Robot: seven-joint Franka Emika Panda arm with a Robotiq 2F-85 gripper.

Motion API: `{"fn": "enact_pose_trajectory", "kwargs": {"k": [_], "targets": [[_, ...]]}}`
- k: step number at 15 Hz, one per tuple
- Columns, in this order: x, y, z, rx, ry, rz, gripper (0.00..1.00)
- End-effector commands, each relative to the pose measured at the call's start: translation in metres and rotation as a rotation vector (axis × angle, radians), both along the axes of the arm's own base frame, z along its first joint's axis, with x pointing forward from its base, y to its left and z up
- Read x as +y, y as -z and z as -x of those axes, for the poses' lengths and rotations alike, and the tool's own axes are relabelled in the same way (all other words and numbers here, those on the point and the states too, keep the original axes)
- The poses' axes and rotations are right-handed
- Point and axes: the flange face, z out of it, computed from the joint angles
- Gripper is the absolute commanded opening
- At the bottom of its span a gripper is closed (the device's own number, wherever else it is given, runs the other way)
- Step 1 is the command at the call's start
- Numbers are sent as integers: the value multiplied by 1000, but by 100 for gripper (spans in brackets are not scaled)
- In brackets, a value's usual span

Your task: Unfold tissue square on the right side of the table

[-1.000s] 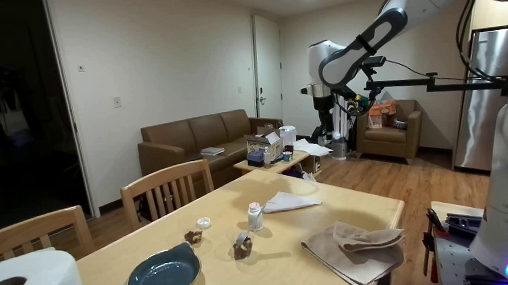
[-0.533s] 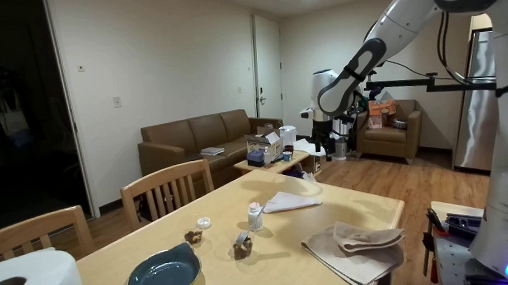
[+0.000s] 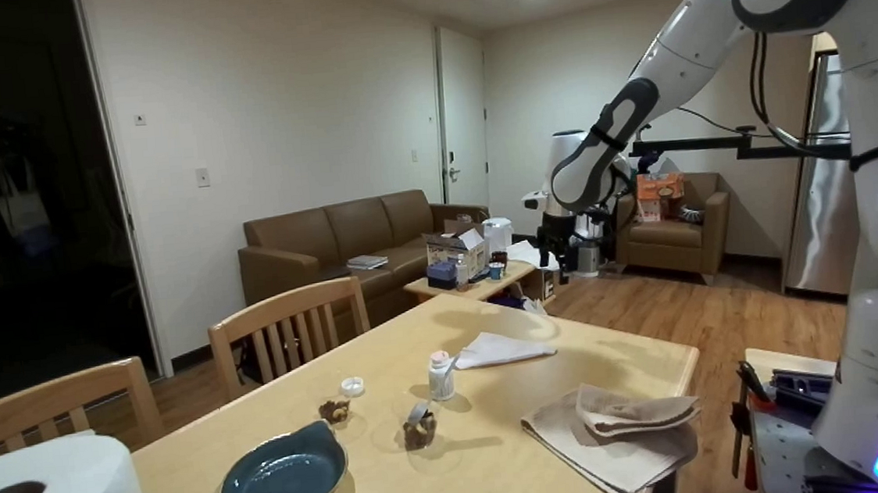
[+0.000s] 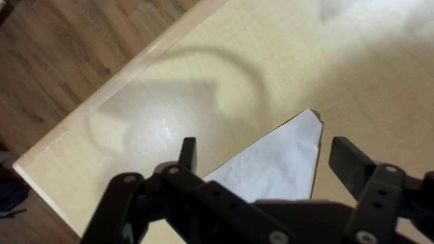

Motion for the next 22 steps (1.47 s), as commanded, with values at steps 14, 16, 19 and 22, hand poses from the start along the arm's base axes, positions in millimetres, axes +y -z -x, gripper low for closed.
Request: {"fn": "enact_pose_trajectory", "kwargs": {"k": [14, 16, 19, 22], "targets": [[80, 32, -115, -107, -301, -138, 100], [85, 35, -122, -54, -252, -129, 100], [98, 33, -137, 37, -173, -168, 100], [96, 27, -151, 92, -76, -191, 100]]}}
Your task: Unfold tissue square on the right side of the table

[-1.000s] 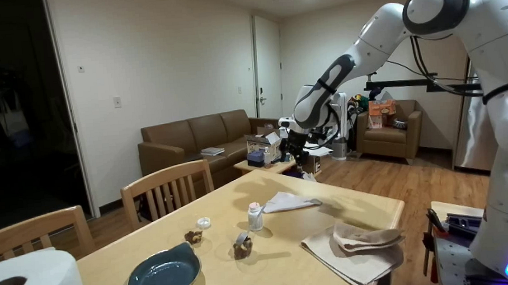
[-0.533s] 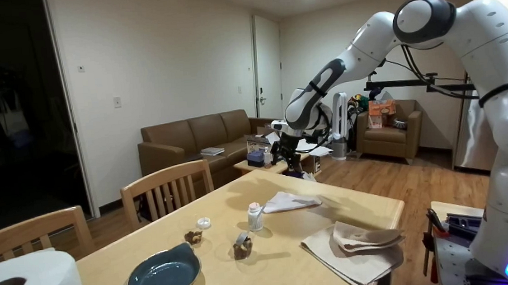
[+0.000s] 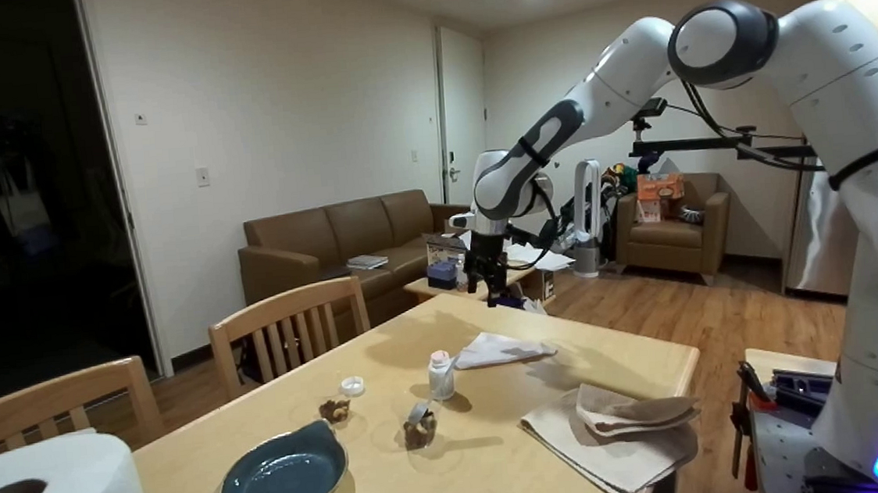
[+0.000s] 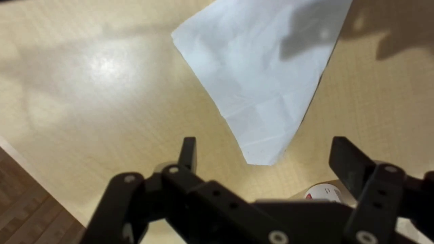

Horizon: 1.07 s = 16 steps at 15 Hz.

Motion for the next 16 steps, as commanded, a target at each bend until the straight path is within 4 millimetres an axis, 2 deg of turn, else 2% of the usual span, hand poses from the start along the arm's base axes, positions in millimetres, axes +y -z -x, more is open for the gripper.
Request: {"fn": "enact_pose_trajectory", "kwargs": {"k": [1, 5, 8, 12, 13, 16], "targets": [[-10, -6, -21, 73, 113, 6, 100], [-34, -9, -23, 140, 208, 6, 100], [-46, -10, -27, 158, 196, 26, 100], [-54, -9, -34, 151, 144, 47, 100], [-48, -9, -27, 143, 168, 35, 100], [-47, -8, -28, 144, 165, 34, 100]]}}
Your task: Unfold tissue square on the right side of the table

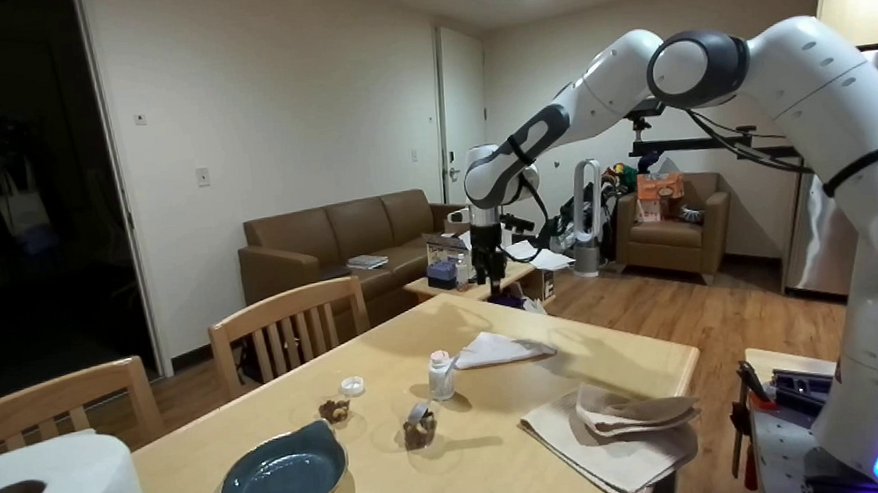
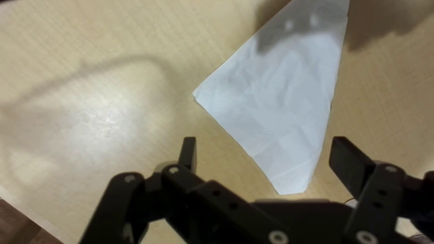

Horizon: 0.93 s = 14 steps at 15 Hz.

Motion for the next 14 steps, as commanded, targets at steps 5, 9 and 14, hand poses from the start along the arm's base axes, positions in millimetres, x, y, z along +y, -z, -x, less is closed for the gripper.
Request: {"fn": "enact_pose_trajectory", "kwargs": {"k": [5, 9, 14], "targets": [[-5, 41, -13, 57, -36, -43, 100], [-12, 82, -20, 130, -13, -39, 100], [-26, 110, -26, 196, 10, -18, 100]]}}
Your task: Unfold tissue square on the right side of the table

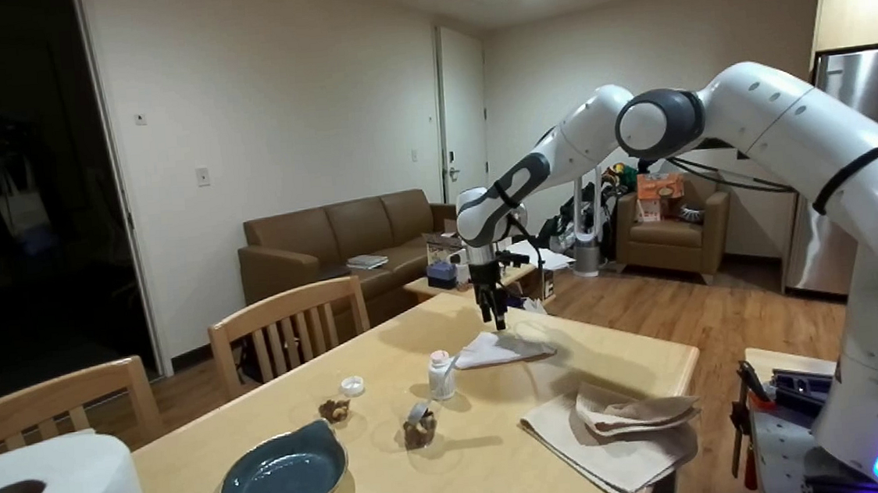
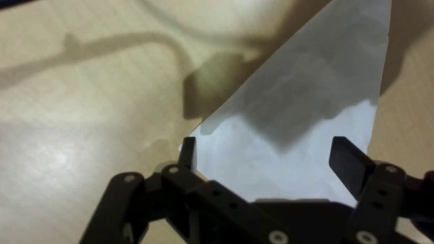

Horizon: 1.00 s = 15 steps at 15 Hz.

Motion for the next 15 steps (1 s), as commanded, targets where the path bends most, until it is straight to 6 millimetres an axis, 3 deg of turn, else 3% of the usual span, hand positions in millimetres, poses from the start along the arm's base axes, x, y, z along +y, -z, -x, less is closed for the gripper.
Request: {"fn": "enact_pose_trajectory", "kwargs": {"k": [1, 7, 8, 9, 11, 15], "targets": [[-14, 10, -11, 43, 14, 21, 100], [-20, 24, -26, 49, -21, 63, 100], [-20, 27, -28, 52, -35, 69, 95], [-20, 29, -30, 51, -46, 72, 74], [-20, 32, -34, 49, -64, 74, 70], [-24, 32, -38, 52, -64, 77, 44]]}}
